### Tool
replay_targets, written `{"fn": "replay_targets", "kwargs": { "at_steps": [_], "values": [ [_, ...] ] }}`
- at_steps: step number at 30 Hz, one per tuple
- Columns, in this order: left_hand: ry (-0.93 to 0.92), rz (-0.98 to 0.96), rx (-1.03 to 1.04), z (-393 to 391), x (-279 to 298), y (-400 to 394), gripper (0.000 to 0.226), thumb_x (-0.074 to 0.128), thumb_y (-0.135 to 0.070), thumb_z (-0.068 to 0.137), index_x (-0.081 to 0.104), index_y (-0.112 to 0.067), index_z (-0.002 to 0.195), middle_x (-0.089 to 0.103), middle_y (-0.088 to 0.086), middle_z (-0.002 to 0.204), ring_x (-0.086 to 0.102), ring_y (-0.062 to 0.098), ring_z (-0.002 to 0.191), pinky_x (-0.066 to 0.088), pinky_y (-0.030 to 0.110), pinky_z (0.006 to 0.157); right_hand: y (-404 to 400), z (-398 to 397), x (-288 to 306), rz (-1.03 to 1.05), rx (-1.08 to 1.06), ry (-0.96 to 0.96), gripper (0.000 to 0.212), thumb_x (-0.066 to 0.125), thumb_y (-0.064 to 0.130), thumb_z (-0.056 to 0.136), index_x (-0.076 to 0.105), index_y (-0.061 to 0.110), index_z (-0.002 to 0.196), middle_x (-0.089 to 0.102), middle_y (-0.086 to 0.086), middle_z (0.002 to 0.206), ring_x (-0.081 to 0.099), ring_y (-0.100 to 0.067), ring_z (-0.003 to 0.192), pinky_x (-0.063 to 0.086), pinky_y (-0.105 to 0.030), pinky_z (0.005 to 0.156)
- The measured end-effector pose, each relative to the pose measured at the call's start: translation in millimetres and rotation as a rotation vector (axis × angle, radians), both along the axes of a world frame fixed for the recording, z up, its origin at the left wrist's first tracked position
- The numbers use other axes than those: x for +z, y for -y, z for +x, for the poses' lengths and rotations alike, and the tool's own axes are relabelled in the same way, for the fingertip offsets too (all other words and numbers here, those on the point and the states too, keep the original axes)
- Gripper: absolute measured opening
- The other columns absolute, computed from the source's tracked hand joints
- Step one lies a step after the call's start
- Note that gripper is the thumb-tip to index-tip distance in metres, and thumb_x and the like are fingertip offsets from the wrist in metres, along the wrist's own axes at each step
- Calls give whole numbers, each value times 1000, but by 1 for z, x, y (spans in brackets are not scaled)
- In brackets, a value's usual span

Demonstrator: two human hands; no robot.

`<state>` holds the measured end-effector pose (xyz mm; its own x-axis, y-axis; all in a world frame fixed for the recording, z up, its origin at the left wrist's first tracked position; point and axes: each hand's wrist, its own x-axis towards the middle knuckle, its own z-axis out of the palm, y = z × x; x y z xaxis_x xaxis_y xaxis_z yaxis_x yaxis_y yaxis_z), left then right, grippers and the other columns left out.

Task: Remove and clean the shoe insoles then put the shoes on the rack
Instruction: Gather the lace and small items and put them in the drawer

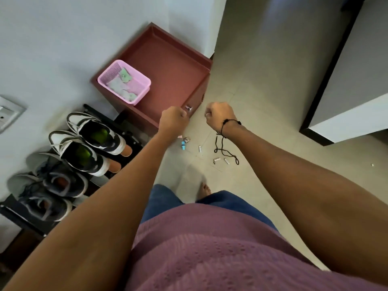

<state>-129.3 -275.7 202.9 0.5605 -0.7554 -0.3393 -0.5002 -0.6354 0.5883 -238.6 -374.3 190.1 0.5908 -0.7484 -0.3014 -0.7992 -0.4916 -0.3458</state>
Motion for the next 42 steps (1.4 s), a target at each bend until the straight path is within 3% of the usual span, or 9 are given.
{"fn": "replay_targets", "kwargs": {
  "at_steps": [2,8,11,17,26,33,36,39,42],
  "values": [
    [-46,-7,2,-20,-3,14,23,46,-3,86,65,10,85,58,26,83,54,36,77,48,32,78,13,-21,-8,17,-17,-9,26,45,5,83,68,9,96,67,-14,104,59,-33,101,49,-31,84],
    [-114,45,48,-31,-24,32,20,48,0,85,66,8,85,66,16,87,61,26,75,55,32,75,37,-42,-29,73,-10,-65,27,44,6,84,67,7,97,66,-16,104,58,-34,99,48,-32,81],
    [-147,70,30,-29,-37,47,17,48,1,85,62,-7,78,58,8,75,53,20,65,49,28,65,50,-39,-39,112,-8,-95,25,44,7,84,66,7,97,66,-16,104,58,-35,99,48,-32,79],
    [-202,153,34,-24,-65,80,19,49,2,82,54,-8,67,44,10,66,38,19,59,34,27,54,80,-24,-65,155,17,-199,23,45,8,85,64,4,96,64,-17,105,58,-36,97,49,-33,77],
    [-199,247,6,-10,-111,110,12,52,-5,87,57,-9,77,51,12,79,46,22,74,37,26,64,106,8,-110,261,44,-232,22,46,9,85,64,4,97,64,-17,106,58,-35,98,42,-27,71],
    [-251,275,166,8,-190,150,17,45,0,85,61,-1,82,51,12,76,45,21,72,37,26,63,144,43,-196,356,44,-229,26,49,16,89,60,3,109,61,-16,114,55,-31,105,38,-24,72],
    [-291,259,268,21,-243,167,17,47,-5,90,64,-7,91,61,10,91,51,19,78,43,27,68,158,65,-238,400,35,-178,33,52,20,91,55,6,121,58,-14,122,53,-28,113,41,-24,83],
    [-321,295,355,33,-295,173,26,41,-6,93,65,-4,103,64,11,104,48,16,65,38,20,53,167,88,-280,465,10,-111,36,54,21,90,52,15,125,58,-7,122,53,-24,113,40,-23,88],
    [-289,291,457,53,-329,191,29,37,-6,95,62,-2,108,63,10,97,41,11,53,32,19,42,176,113,-318,454,7,-79,29,55,21,86,55,12,114,60,-8,114,57,-26,103,47,-28,85]
  ]
}}
